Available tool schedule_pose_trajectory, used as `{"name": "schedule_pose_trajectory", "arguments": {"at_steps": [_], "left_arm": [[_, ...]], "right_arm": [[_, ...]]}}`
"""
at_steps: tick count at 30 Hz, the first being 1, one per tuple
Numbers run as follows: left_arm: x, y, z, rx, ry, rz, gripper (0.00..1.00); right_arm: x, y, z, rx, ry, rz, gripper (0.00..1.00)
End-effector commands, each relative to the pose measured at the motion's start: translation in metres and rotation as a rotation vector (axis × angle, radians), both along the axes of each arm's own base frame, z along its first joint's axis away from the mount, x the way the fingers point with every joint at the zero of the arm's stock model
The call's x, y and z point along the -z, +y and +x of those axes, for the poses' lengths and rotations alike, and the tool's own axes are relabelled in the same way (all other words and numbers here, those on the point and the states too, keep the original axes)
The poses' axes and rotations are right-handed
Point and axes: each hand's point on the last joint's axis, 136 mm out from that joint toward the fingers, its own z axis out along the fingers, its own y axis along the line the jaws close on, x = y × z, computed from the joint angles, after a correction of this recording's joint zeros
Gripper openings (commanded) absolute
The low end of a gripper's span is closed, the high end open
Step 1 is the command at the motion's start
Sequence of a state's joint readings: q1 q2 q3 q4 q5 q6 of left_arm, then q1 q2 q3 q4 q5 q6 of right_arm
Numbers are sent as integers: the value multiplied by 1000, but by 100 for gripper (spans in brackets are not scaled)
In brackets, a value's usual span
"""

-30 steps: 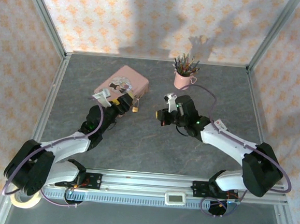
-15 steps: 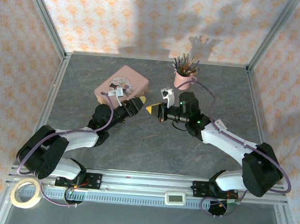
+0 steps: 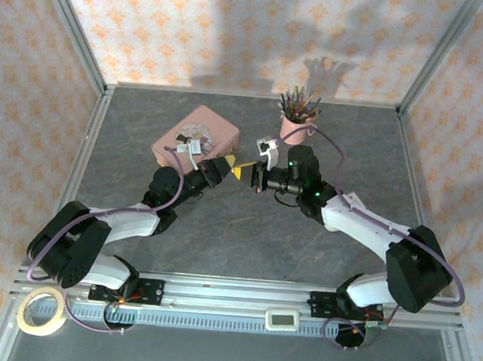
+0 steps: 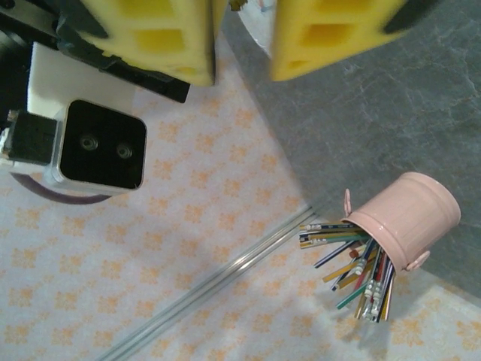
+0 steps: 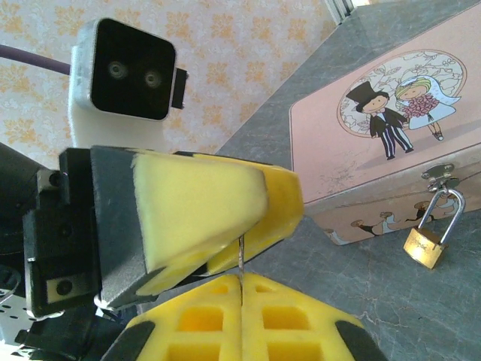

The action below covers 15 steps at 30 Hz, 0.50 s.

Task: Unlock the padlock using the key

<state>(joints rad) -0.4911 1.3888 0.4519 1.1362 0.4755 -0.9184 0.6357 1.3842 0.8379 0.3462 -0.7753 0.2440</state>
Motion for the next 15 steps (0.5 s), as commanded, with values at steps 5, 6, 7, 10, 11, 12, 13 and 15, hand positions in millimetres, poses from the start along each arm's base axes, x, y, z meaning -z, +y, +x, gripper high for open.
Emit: {"name": "schedule_pose_trajectory", "arguments": {"at_steps": [5,6,7,10,11,12,13,15], "left_arm": [[-24,-3,-4,12,-78,-27,0],[-26,-1,-4,1,-84,-27,0],[-27,0,-4,-6,-92,-25,0],[-34,3,-4,-23,-121,-17,0],[-36,2,-5,-23,-129,-15,0],[-38,1,-5,-20,-138,-16,0],[-40,1,-6,-18,-146,-18,0],[-44,-2,-7,-8,-157,-29,0]], "right_arm": [[-32,-7,16,85,-81,42,22],[-37,-14,18,112,-97,46,31],[-42,-20,19,135,-113,58,37],[-55,-36,19,187,-153,102,48],[-57,-37,18,188,-163,112,49],[-59,-37,17,180,-161,125,49],[-60,-35,16,172,-161,140,50],[-61,-30,11,129,-153,186,49]]}}
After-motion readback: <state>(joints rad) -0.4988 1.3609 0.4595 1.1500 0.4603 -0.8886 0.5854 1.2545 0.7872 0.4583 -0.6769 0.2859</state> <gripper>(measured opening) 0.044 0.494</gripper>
